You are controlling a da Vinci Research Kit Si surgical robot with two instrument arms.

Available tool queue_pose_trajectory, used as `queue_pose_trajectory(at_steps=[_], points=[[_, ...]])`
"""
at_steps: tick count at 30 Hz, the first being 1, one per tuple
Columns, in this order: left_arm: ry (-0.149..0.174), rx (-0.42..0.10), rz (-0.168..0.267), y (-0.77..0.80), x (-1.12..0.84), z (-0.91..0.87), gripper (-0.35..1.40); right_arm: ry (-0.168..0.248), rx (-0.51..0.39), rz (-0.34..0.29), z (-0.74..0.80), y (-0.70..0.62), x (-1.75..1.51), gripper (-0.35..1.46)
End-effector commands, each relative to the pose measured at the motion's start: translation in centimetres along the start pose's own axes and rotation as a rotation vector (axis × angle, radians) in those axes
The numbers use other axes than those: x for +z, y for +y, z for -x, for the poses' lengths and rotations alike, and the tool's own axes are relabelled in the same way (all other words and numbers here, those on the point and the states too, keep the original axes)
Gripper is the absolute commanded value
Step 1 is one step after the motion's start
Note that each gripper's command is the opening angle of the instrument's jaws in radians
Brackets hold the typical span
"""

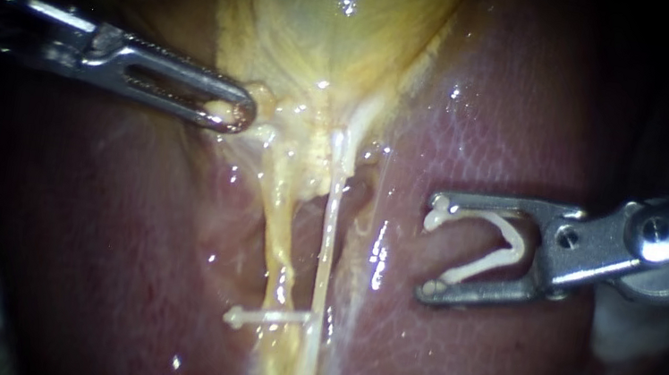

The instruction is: Clipping second clip left tube

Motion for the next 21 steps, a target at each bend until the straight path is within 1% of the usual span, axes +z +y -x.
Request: queue_pose_trajectory(at_steps=[1, 2, 4, 7, 9, 12, 14, 21], points=[[-0.002, 0.0, 0.002, 0.0, -0.03, -0.01, -0.35, 0.001, 0.0, -0.001, 0.0, -0.01, 0.0, 0.5], [-0.006, -0.001, 0.007, 0.01, -0.08, -0.02, -0.35, 0.001, 0.0, -0.002, 0.0, -0.01, 0.0, 0.5], [-0.003, -0.003, 0.005, 0.03, -0.19, -0.06, -0.35, 0.001, 0.0, -0.002, 0.0, -0.01, 0.0, 0.5], [0.005, -0.01, -0.006, 0.09, -0.45, -0.15, -0.35, 0.001, 0.0, -0.002, 0.0, -0.01, 0.0, 0.5], [0.022, -0.016, -0.01, 0.14, -0.63, -0.2, -0.35, 0.001, 0.0, -0.002, 0.0, -0.01, 0.0, 0.5], [0.035, -0.023, -0.015, 0.2, -0.8, -0.24, -0.35, 0.001, 0.0, -0.002, 0.0, -0.01, 0.0, 0.5], [0.035, -0.025, -0.015, 0.21, -0.83, -0.24, -0.35, 0.002, 0.0, -0.005, -0.01, -0.01, 0.0, 0.5], [0.037, -0.026, -0.017, 0.23, -0.8, -0.24, -0.35, 0.007, 0.0, -0.032, -0.05, -0.04, 0.07, 0.49]])
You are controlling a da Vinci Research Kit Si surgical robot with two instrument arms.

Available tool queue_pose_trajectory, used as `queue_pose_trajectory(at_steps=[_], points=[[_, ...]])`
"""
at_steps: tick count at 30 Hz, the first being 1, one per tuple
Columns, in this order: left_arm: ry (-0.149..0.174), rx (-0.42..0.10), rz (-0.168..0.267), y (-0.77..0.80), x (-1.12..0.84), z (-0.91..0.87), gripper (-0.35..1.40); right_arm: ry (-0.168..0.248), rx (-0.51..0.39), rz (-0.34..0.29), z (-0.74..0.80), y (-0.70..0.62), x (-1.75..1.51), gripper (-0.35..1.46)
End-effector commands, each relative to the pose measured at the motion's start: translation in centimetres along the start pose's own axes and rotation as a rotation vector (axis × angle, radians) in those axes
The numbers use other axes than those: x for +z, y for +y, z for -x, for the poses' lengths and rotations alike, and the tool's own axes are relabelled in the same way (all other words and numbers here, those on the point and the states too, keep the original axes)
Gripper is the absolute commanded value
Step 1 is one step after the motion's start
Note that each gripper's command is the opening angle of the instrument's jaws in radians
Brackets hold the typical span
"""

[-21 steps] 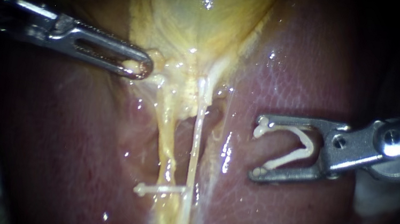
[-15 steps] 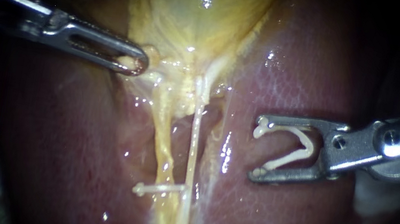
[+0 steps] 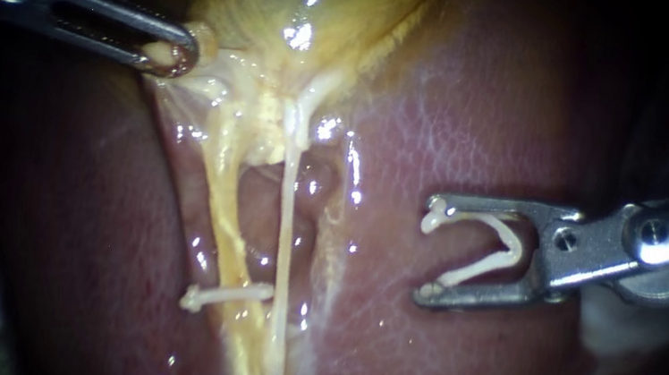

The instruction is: Clipping second clip left tube

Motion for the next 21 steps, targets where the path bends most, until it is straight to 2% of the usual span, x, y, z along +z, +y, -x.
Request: queue_pose_trajectory(at_steps=[1, 5, 11, 21], points=[[0.0, 0.0, -0.001, -0.01, 0.01, 0.0, -0.35, 0.002, -0.001, -0.009, 0.0, -0.01, 0.04, 0.49], [0.0, 0.0, -0.001, -0.01, 0.01, 0.0, -0.35, 0.003, 0.002, -0.033, -0.03, -0.04, 0.19, 0.48], [0.0, 0.0, -0.001, -0.01, 0.01, 0.0, -0.35, 0.031, 0.041, -0.059, -0.06, -0.08, 0.51, 0.48], [0.001, 0.0, -0.001, 0.0, 0.01, 0.0, -0.35, 0.094, 0.188, -0.117, -0.06, -0.04, 0.98, 0.48]])
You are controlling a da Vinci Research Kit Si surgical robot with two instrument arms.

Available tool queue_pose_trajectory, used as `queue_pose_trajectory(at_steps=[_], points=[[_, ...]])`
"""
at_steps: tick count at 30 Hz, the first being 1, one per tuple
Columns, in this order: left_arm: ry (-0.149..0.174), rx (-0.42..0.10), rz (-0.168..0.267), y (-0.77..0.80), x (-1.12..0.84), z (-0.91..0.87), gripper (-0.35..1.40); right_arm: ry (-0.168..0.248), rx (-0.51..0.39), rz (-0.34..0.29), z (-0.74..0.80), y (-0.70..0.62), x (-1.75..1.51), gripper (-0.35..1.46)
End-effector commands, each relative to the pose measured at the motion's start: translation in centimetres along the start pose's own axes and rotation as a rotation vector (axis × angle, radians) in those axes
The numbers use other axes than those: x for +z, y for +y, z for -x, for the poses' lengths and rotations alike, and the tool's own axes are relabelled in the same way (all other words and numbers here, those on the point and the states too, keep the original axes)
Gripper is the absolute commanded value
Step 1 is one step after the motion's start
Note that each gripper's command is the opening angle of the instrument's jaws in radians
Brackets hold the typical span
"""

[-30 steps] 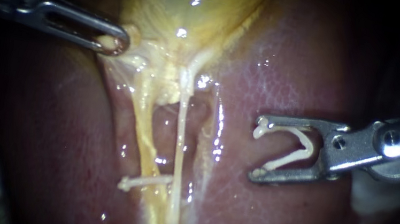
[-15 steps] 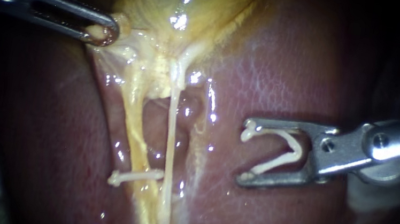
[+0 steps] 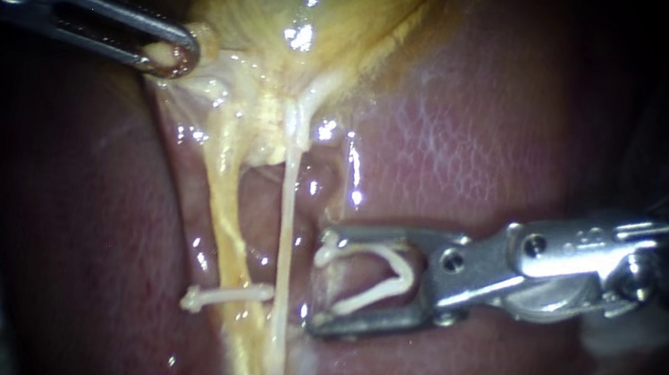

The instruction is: Clipping second clip left tube

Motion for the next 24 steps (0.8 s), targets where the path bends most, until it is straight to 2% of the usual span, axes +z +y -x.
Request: queue_pose_trajectory(at_steps=[1, 9, 24], points=[[0.0, 0.0, 0.0, 0.0, 0.0, 0.0, -0.35, 0.006, 0.008, -0.006, 0.0, 0.02, 0.04, 0.48], [0.0, 0.0, 0.0, 0.0, 0.0, 0.0, -0.35, 0.042, 0.068, -0.037, 0.09, 0.18, 0.29, 0.48], [0.0, 0.0, 0.0, 0.0, 0.0, 0.0, -0.35, 0.042, 0.114, -0.042, 0.42, 0.41, 0.51, 0.49]])
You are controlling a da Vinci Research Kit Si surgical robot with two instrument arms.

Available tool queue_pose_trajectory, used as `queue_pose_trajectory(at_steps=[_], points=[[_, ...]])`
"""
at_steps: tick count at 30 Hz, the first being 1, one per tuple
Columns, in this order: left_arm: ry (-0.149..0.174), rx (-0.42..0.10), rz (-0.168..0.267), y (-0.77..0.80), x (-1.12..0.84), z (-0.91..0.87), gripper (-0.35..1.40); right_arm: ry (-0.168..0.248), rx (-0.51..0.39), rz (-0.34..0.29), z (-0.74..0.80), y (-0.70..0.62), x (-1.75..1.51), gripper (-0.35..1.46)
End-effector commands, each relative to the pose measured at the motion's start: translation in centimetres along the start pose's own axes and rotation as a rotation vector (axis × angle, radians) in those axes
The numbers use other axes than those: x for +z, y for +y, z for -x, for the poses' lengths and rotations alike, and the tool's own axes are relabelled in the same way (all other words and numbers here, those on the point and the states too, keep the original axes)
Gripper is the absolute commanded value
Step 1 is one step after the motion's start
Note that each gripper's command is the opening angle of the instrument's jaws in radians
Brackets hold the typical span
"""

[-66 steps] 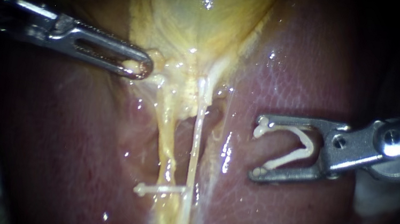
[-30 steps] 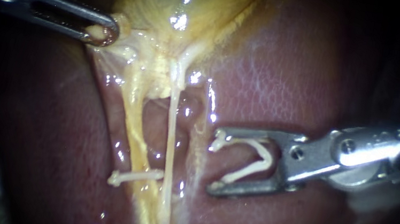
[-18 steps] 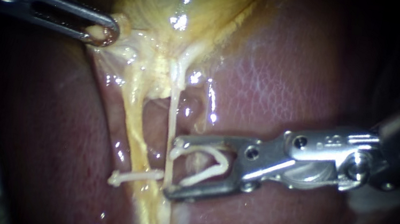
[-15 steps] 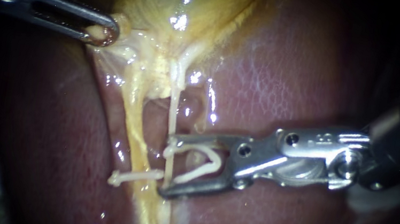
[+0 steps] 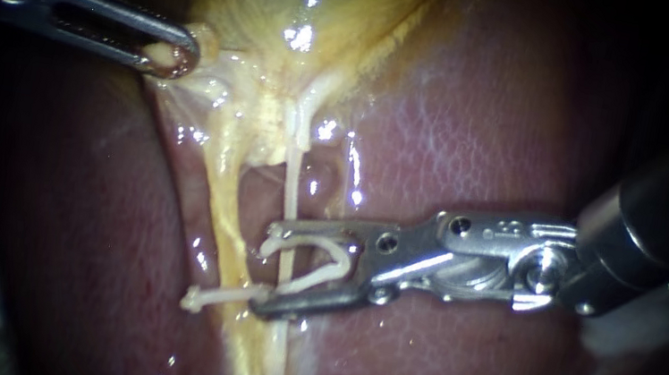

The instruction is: Clipping second clip left tube

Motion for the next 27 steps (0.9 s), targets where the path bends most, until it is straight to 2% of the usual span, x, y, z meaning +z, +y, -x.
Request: queue_pose_trajectory(at_steps=[1, 7, 13, 20, 27], points=[[0.0, 0.0, 0.0, 0.0, 0.0, 0.0, -0.35, 0.0, 0.001, 0.001, 0.01, 0.01, 0.0, 0.49], [0.0, 0.0, 0.0, 0.0, 0.01, 0.0, -0.35, 0.001, 0.017, -0.004, 0.05, 0.09, 0.03, 0.49], [0.0, 0.0, -0.001, 0.0, 0.01, 0.01, -0.35, 0.02, 0.038, -0.018, 0.09, 0.18, 0.12, 0.49], [0.001, 0.001, -0.001, -0.01, 0.01, 0.01, -0.35, 0.032, 0.056, -0.042, 0.11, 0.22, 0.29, 0.49], [0.001, 0.001, -0.001, -0.01, 0.01, 0.01, -0.35, 0.072, 0.069, -0.047, 0.1, 0.24, 0.46, 0.49]])
